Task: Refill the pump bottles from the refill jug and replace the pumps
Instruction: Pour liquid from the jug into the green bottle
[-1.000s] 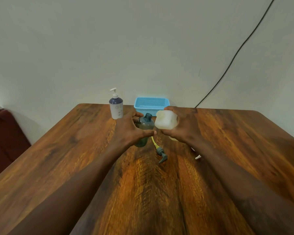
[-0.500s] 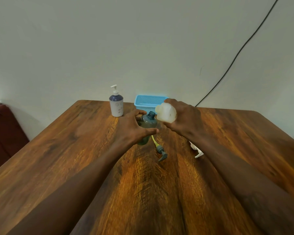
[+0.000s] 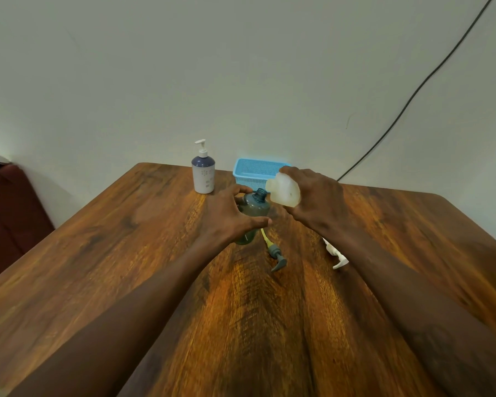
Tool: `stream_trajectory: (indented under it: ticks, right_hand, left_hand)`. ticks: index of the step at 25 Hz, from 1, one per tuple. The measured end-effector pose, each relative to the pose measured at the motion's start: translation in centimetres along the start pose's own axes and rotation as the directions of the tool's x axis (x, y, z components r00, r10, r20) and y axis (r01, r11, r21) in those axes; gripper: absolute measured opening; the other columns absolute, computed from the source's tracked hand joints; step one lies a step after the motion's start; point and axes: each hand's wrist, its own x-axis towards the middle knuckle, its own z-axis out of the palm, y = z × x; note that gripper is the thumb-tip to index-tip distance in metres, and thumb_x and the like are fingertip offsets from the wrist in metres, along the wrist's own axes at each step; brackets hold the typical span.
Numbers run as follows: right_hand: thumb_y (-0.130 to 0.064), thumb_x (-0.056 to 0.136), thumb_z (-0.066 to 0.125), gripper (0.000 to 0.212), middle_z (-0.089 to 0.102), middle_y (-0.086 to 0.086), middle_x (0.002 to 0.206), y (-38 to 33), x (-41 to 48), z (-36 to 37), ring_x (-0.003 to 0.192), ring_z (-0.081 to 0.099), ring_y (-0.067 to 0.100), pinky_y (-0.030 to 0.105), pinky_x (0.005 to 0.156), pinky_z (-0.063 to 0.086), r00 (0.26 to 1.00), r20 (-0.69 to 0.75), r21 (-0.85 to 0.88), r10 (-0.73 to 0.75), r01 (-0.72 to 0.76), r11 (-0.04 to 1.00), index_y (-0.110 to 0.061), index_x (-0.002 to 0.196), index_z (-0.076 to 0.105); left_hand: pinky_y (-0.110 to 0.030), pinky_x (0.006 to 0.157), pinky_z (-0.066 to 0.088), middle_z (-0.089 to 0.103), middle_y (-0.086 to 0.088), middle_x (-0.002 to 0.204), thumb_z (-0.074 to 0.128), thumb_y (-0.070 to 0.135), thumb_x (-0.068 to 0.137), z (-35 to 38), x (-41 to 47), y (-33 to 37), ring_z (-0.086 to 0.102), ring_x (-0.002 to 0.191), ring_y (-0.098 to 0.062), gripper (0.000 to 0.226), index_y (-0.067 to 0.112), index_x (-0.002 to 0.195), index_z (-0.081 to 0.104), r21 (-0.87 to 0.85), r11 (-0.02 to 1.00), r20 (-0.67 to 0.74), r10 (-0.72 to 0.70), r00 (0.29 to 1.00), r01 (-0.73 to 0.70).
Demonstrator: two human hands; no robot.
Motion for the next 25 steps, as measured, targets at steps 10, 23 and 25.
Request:
stream_trajectory:
  ticks: [10,23,25]
  right_hand:
    - [-0.034,0.075,0.087,0.075,0.07,0.012,0.125,-0.08,-0.09,0.14,0.098,0.07,0.031,0.043,0.08,0.06,1.0,0.018,-0.04,-0.023,0.023,0.999,-0.02,0.141,0.054]
    - [-0.03,0.076,0.086,0.07,0.072,0.013,0.121,-0.48,-0.21,0.02,0.094,0.07,0.033,0.045,0.077,0.06,0.998,0.034,-0.09,-0.049,0.051,0.995,-0.02,0.139,0.057]
    - [-0.029,0.075,0.087,0.07,0.072,0.013,0.119,-0.48,-0.18,-0.03,0.093,0.07,0.033,0.044,0.076,0.06,0.998,0.032,-0.098,-0.051,0.053,0.994,-0.02,0.138,0.057]
  left_hand:
    - [-0.018,0.073,0.053,0.072,-0.003,0.119,0.097,0.05,0.058,0.32,-0.15,-0.05,0.064,0.097,-0.01,0.082,0.02,0.127,0.065,-0.011,1.0,0.018,-0.013,1.0,0.013]
    - [-0.027,0.078,0.06,0.072,0.005,0.109,0.097,0.052,0.054,0.26,-0.67,-0.2,0.068,0.096,-0.01,0.081,0.023,0.123,0.067,0.01,1.0,0.017,-0.016,1.0,0.016]
    - [-0.024,0.076,0.057,0.068,0.009,0.104,0.098,0.051,0.054,0.17,-0.75,-0.13,0.067,0.095,-0.009,0.079,0.024,0.122,0.067,0.007,1.0,0.016,-0.018,1.0,0.018]
